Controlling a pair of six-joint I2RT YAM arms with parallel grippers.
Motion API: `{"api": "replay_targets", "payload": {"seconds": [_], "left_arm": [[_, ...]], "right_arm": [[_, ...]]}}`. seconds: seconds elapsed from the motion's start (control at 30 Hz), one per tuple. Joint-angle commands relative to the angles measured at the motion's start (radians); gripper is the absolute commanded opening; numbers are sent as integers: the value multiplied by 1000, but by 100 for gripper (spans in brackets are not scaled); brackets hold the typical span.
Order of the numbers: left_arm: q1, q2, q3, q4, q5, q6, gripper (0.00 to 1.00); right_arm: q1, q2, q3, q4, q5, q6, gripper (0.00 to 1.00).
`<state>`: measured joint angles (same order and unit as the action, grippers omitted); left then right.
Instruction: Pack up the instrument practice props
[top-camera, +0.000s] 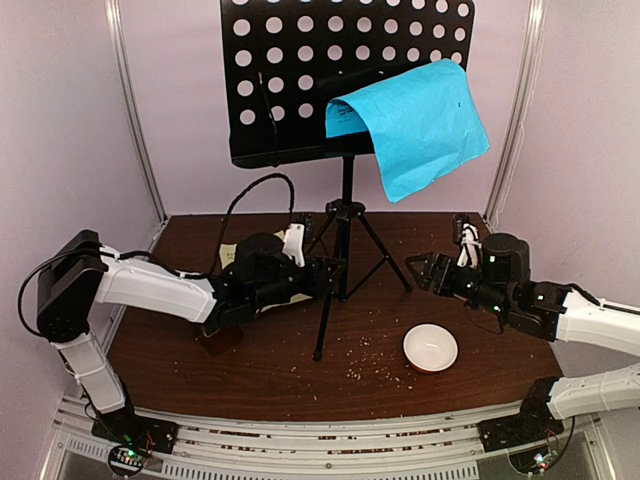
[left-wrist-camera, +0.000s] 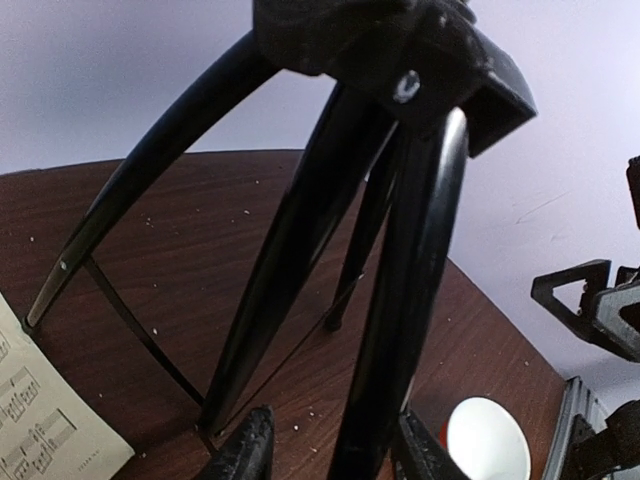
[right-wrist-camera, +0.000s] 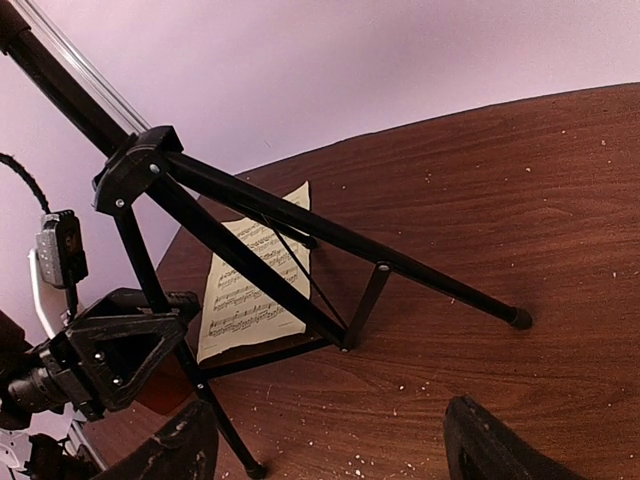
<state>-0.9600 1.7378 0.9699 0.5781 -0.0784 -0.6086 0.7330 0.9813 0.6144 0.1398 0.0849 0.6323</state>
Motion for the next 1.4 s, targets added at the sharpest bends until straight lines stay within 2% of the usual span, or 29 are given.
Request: {"api": "replay_targets", "payload": {"seconds": [0.0,0.13,0.3,0.43,0.57,0.73,0.83,1.0,1.2,1.37], "left_arm": [[21,39,70,32,7,18,36],[46,55,99,23,33,62,17],[78,42,88,22,119,124,0],[114,7,49,29,246,211,0],[164,-38,4,12,441,304,0],[216,-61,14,-71,696,403,0],[228,-45,60,-154,789,456,0],[236,-10,117,-252,879,518,0],[241,-8,126,-299,888,548,0],[240,0,157,-352,892,578,0]], "right_arm": [[-7,-26,-9,16,-9,12,80],[-9,-34,-9,13,-9,10,80],[-9,-27,-2,32,-32,-50,80],[-9,12,30,61,-99,-138,82],[-8,71,84,64,-158,-248,83],[-8,194,182,64,-230,-369,80],[-9,278,254,54,-302,-411,78],[-9,368,292,92,-289,-473,77],[-10,407,310,91,-229,-518,76],[-15,431,321,104,-285,-534,61]]}}
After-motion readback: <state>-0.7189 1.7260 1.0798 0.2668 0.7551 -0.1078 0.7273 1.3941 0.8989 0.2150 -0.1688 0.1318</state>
